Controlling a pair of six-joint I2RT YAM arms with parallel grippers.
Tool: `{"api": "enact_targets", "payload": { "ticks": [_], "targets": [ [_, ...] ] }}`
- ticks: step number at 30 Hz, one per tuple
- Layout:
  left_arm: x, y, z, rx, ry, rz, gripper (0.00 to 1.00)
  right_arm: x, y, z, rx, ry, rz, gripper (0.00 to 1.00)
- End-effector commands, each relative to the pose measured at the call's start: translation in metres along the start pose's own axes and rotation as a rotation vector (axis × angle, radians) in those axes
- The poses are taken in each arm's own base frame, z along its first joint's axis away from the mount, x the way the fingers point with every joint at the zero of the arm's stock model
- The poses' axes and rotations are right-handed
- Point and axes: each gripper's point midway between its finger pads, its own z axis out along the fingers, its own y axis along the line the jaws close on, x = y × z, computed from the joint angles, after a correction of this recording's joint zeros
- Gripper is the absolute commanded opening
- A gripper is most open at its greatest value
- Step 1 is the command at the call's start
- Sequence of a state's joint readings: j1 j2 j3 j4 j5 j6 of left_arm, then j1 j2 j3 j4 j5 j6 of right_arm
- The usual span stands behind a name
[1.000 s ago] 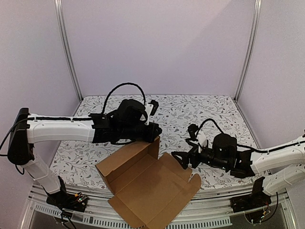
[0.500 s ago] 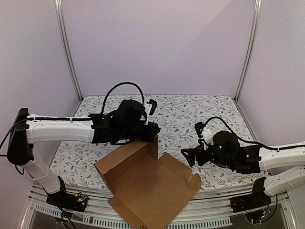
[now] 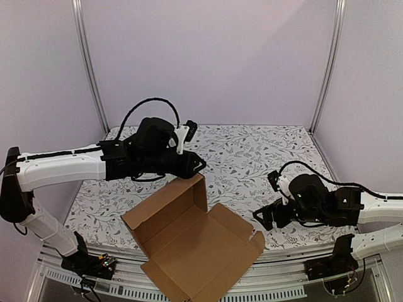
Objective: Fold the paper box
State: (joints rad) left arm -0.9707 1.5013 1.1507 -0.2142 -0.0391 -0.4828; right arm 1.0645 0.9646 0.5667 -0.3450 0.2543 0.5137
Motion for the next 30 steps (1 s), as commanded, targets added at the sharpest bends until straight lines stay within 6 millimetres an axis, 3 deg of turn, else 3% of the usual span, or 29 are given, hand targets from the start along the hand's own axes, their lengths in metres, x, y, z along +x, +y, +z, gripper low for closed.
{"api": "enact_targets", "payload": {
  "ticks": [1,5,13,23,30],
  "targets": [
    [-0.029,-0.008,-0.038,0.06,-0.058,-0.003,0.29,0.028,0.006,-0.015,-0.072,0.138,0.089,0.96],
    [-0.027,-0.005,-0.059,0.056,-0.058,0.002,0.38,0.048,0.011,-0.018,-0.106,0.226,0.173,0.88],
    [0.007,0.019,-0.084,0.012,-0.022,-0.026,0.53,0.083,0.032,-0.009,-0.185,0.34,0.384,0.76],
    [0.038,0.036,-0.092,-0.007,0.012,-0.061,0.66,0.11,0.052,-0.002,-0.124,0.342,0.519,0.74],
    [0.048,0.039,-0.093,-0.006,0.024,-0.072,0.75,0.122,0.047,0.002,-0.077,0.285,0.637,0.7]
  ]
}}
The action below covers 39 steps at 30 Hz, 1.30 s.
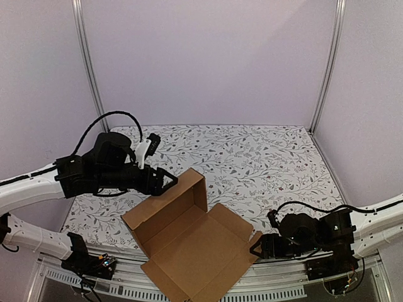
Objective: Fold the paper box
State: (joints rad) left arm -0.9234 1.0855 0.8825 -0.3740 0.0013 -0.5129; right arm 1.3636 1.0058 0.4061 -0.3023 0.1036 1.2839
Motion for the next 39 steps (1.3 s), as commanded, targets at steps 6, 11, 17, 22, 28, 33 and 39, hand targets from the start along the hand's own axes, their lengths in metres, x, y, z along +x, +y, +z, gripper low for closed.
{"api": "enact_targets", "payload": {
  "ticks": [6,11,17,22,28,33,39],
  "targets": [
    [0.003,0.003,-0.006,0.011,0.004,-0.015,0.77,-0.002,-0.008,0.016,0.001,-0.1,0.175,0.67],
    [0.003,0.005,-0.009,-0.002,0.002,-0.014,0.77,0.002,-0.001,0.03,-0.028,-0.094,0.192,0.62],
    [0.004,0.007,-0.012,-0.009,0.001,-0.017,0.77,0.005,0.006,0.042,-0.053,-0.104,0.203,0.47],
    [0.006,0.009,-0.013,-0.015,0.006,-0.016,0.77,0.0,0.012,0.038,-0.081,-0.133,0.198,0.28],
    [0.007,0.01,-0.015,-0.017,0.007,-0.013,0.77,-0.015,0.016,0.023,-0.106,-0.207,0.186,0.02],
    [0.003,0.015,-0.02,-0.049,-0.012,-0.006,0.78,-0.032,0.023,0.004,-0.112,-0.288,0.154,0.0],
    [-0.007,0.016,-0.031,-0.068,-0.029,0.016,0.78,-0.057,0.044,-0.026,-0.125,-0.371,0.071,0.0]
  ]
}}
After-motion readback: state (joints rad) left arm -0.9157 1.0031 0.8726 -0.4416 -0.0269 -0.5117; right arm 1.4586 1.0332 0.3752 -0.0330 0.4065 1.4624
